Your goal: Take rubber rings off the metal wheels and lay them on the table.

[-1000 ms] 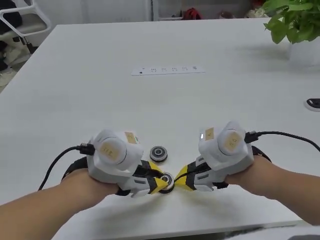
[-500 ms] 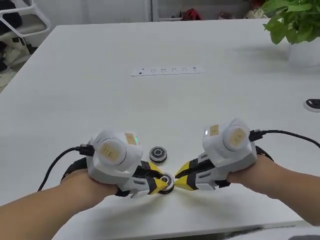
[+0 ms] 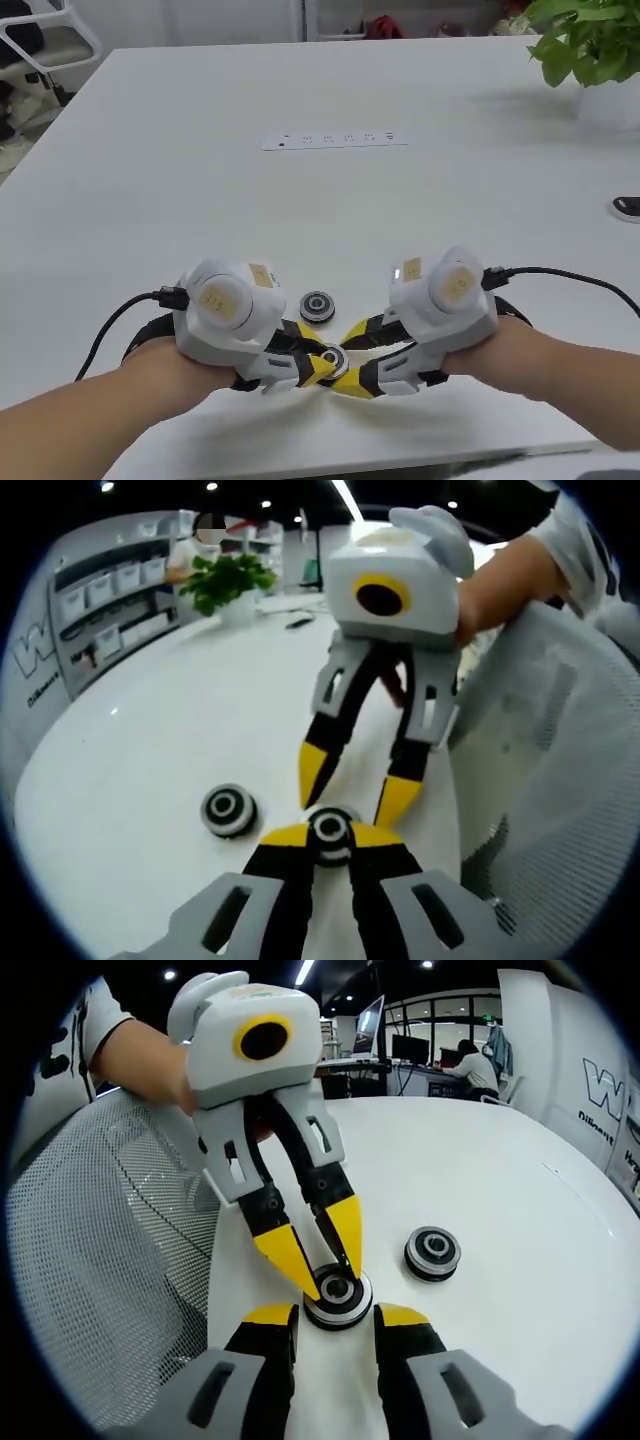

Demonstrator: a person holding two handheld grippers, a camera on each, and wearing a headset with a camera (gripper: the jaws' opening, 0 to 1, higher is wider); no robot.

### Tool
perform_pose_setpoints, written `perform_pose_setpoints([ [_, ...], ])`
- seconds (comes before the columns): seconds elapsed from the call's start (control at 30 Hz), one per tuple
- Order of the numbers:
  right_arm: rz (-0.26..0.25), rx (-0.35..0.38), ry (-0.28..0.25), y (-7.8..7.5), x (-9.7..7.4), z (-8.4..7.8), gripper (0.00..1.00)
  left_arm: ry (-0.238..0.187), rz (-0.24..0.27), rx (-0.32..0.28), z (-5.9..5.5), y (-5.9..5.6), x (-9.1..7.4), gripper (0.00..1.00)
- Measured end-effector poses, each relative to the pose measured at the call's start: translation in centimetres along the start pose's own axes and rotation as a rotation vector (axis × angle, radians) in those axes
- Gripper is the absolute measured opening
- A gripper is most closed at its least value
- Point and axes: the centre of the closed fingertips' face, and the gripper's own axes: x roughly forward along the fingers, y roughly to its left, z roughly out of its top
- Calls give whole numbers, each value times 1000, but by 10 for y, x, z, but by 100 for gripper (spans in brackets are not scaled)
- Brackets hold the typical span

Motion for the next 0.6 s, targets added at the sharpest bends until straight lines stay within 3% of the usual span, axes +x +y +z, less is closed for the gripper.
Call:
perform_pose_setpoints([
  [0.13,-2,11,-17,0,1,3,25,-1,0,0,0,0,0,14],
  [0.6,2,6,8,0,-5,-4,20,-3,0,-3,0,0,0,14],
])
